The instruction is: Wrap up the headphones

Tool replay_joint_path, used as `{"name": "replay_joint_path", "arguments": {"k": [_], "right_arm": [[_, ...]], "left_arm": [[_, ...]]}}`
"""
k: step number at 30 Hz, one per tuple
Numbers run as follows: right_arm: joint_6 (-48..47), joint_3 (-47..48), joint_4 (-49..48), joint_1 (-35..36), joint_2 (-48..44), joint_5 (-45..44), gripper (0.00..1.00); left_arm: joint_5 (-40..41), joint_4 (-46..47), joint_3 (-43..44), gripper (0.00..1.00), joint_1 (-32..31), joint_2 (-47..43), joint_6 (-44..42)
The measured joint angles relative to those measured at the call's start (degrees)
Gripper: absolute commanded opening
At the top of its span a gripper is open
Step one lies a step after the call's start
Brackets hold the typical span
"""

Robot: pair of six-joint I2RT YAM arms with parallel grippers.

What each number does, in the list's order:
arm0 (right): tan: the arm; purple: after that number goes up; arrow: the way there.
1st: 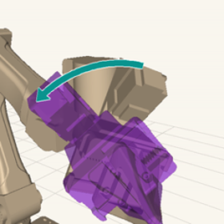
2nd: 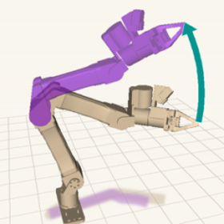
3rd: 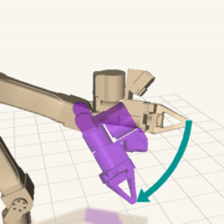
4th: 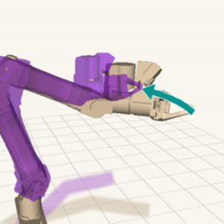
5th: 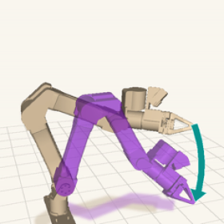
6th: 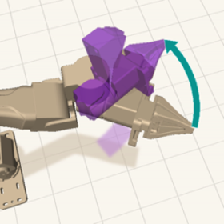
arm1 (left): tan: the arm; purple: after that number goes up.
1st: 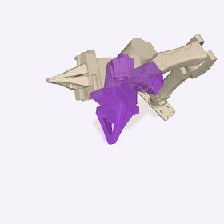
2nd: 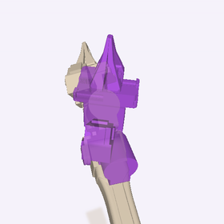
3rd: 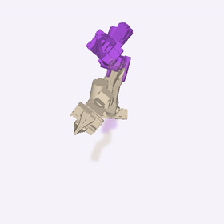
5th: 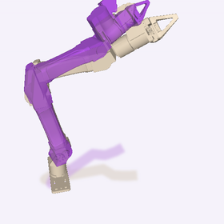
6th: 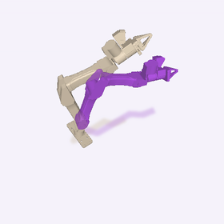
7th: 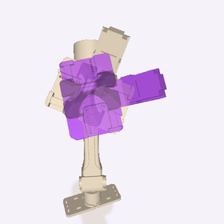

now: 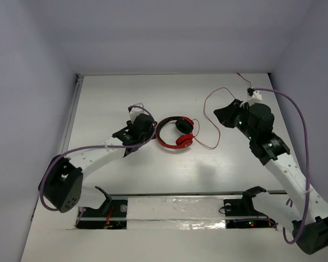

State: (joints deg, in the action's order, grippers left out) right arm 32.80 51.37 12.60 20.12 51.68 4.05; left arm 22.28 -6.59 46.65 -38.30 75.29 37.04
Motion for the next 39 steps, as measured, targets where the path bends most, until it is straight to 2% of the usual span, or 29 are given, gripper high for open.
{"name": "replay_joint_path", "arguments": {"k": [1, 2, 4, 5, 12, 19, 25, 28, 29, 31, 33, 34, 37, 38, 39], "right_arm": [[0.13, 0.0, -0.2, 0.28, 0.04, -0.17, 0.37], [0.07, 0.0, -0.48, 0.61, 0.09, -0.24, 0.56], [0.0, 0.0, -1.11, 1.05, 0.11, -0.37, 0.66], [-0.22, 0.0, -1.53, 1.44, 0.11, -0.39, 0.68], [-0.42, -0.02, -2.93, 3.19, 0.09, -0.39, 0.67], [-0.44, -0.66, -3.65, 3.21, 0.15, -0.35, 0.66], [-0.44, -0.79, -4.07, 3.21, 0.17, -0.37, 0.65], [-0.42, -0.87, -4.11, 3.21, 0.17, -0.37, 0.64], [-0.42, -0.94, -4.13, 3.21, 0.17, -0.37, 0.64], [-0.39, -1.11, -4.2, 3.21, 0.15, -0.39, 0.64], [-0.39, -1.44, -4.26, 3.21, 0.02, -0.44, 0.63], [-0.39, -1.6, -4.26, 3.21, -0.02, -0.46, 0.62], [-0.42, -1.75, -4.26, 3.21, -0.24, -0.5, 0.56], [-0.42, -1.75, -4.31, 3.21, -0.39, -0.5, 0.5], [-0.5, -1.86, -4.57, 3.21, -0.59, -0.5, 0.33]], "left_arm": [[0.04, 0.31, 0.0, 0.5, -0.11, 1.62, -0.02], [0.04, 0.5, 0.31, 0.5, -0.11, 3.28, -0.11], [0.0, 0.87, 1.55, 0.52, -0.26, 6.97, -0.66], [-0.04, 1.09, 2.56, 0.52, -0.26, 8.87, -0.98], [-1.16, 4.04, 10.12, 0.52, -0.48, 20.59, -3.61], [-3.54, 5.49, 10.91, 0.51, -1.2, 25.66, -4.94], [-3.96, 6.25, 12.37, 0.45, -1.46, 28.2, -5.55], [-3.58, 6.82, 12.57, 0.35, -1.55, 28.87, -5.75], [-3.3, 7.02, 12.76, 0.27, -1.62, 29.14, -5.9], [-2.25, 7.32, 13.11, 0.17, -1.73, 29.75, -6.14], [-1.25, 7.28, 13.57, 0.03, -1.77, 30.29, -6.29], [-0.81, 7.3, 13.66, 0.0, -1.79, 30.36, -6.23], [-0.63, 7.15, 13.79, 0.0, -1.84, 30.34, -6.21], [-0.68, 6.95, 13.81, 0.0, -1.84, 30.25, -6.23], [-0.74, 6.47, 13.86, 0.0, -1.84, 30.03, -6.43]]}}
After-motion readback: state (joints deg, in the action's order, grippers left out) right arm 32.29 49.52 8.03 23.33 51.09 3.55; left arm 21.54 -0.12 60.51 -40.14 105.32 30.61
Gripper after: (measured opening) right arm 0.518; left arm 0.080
